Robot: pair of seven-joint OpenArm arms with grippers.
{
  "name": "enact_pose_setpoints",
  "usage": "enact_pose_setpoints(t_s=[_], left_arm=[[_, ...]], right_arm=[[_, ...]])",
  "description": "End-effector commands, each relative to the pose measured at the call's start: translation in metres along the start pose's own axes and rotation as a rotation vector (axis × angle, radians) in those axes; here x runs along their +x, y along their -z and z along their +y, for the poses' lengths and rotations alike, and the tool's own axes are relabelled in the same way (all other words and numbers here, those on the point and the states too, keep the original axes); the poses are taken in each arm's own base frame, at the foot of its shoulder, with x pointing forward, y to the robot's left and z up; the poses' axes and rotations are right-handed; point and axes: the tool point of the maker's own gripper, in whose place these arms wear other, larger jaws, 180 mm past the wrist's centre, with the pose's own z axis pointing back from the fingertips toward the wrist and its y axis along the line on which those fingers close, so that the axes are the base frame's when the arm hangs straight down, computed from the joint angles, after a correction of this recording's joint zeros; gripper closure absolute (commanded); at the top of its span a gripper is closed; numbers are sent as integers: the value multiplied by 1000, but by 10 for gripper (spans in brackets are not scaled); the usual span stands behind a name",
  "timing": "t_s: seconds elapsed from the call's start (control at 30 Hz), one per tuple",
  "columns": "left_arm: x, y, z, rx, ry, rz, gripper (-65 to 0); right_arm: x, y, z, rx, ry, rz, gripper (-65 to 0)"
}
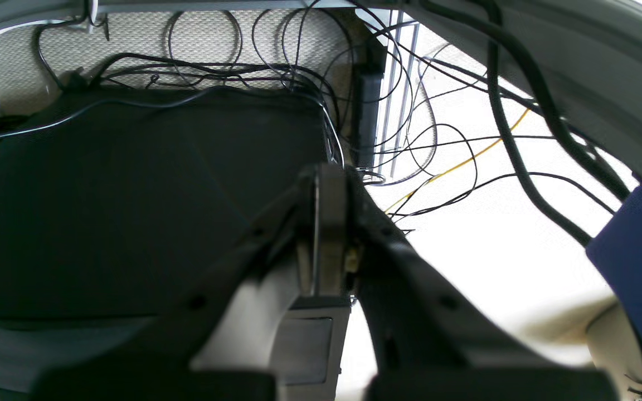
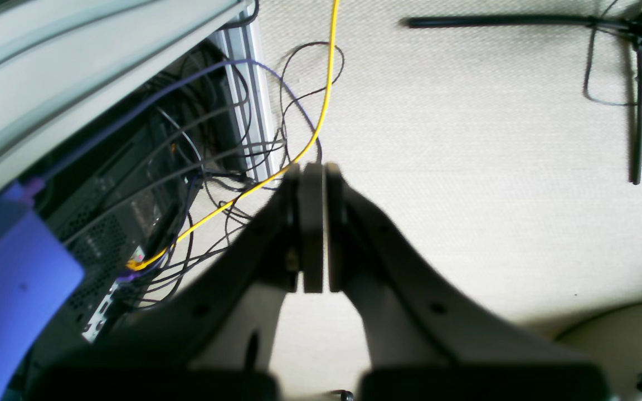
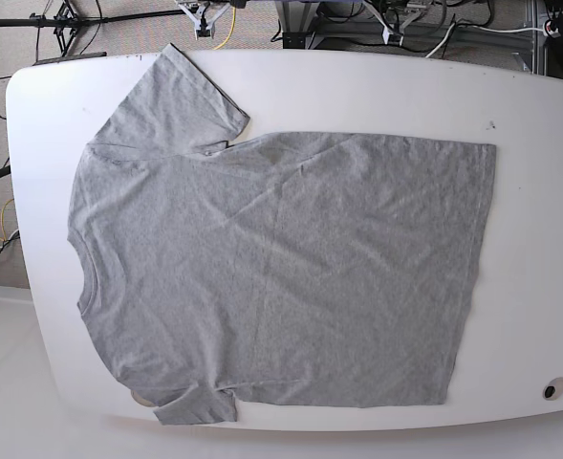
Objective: Fold the T-shirt properly
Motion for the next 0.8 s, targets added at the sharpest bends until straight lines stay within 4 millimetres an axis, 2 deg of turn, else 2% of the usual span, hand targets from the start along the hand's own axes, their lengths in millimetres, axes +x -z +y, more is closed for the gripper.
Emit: enact_pose_setpoints(t_s=[0.0, 0.43, 0.77], left_arm=[[0, 0, 2, 2, 4, 1, -1], [-5, -1, 3, 4, 3, 5, 0], [-15, -12, 17, 19, 29, -56, 0]], right_arm=[[-9, 0, 0, 4, -6, 15, 0], [-15, -2, -3, 1, -8, -5, 0], [-30, -7, -16, -11, -14, -27, 0]])
